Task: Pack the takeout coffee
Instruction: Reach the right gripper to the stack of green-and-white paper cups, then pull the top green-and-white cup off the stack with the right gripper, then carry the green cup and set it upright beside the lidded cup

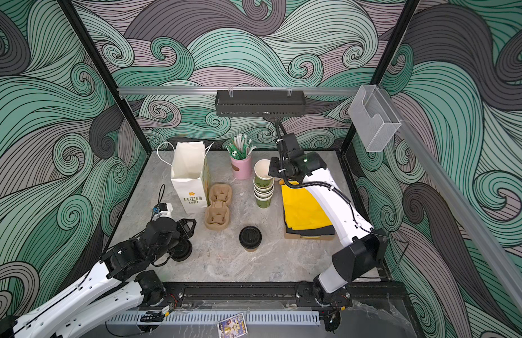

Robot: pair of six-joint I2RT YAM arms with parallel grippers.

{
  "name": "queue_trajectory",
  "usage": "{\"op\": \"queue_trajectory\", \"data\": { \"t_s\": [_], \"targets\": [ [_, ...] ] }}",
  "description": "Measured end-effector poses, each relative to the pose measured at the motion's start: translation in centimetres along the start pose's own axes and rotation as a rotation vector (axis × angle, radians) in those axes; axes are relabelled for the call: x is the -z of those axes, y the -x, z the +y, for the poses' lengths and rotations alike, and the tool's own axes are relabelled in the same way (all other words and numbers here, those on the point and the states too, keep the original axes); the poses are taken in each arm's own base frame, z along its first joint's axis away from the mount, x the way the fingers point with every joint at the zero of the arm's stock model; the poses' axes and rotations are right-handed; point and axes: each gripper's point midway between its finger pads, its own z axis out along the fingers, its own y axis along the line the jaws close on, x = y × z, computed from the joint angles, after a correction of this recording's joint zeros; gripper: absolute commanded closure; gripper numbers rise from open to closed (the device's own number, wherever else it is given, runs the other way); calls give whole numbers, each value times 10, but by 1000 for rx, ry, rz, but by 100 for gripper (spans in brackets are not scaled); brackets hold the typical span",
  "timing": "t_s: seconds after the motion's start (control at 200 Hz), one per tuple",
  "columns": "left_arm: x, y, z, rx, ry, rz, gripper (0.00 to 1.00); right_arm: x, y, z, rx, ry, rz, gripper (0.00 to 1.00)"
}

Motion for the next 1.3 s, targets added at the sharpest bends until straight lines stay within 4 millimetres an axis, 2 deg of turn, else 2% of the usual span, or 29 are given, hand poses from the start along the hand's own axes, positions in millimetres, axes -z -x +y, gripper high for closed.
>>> {"op": "queue_trajectory", "data": {
  "t_s": [0.155,0.3,0.38,0.49,0.56,0.635,0.77,0.93,1.086,1.186,1.301],
  "targets": [
    [-2,-2,1,-9,13,8,56,29,12,5,-2,41,-66,100],
    [2,5,-1,-14,22,-5,51,62,21,14,9,108,-120,100],
    [6,11,1,-15,36,-21,47,77,19,21,27,147,-130,100],
    [13,23,7,-1,66,-48,44,92,4,38,76,208,-109,100],
    [15,28,16,18,93,-63,44,98,-14,58,125,265,-77,100],
    [19,33,28,51,124,-76,44,101,-42,81,190,328,-21,100],
    [25,35,44,103,149,-91,44,95,-110,113,318,406,127,100],
    [26,24,64,155,183,-86,44,81,-180,127,402,431,259,100],
    [28,17,77,201,214,-89,44,66,-235,142,451,453,347,100],
    [30,15,84,223,241,-93,44,49,-261,151,476,429,394,100],
    [33,14,90,244,256,-99,44,24,-280,157,503,374,422,100]
  ]
}}
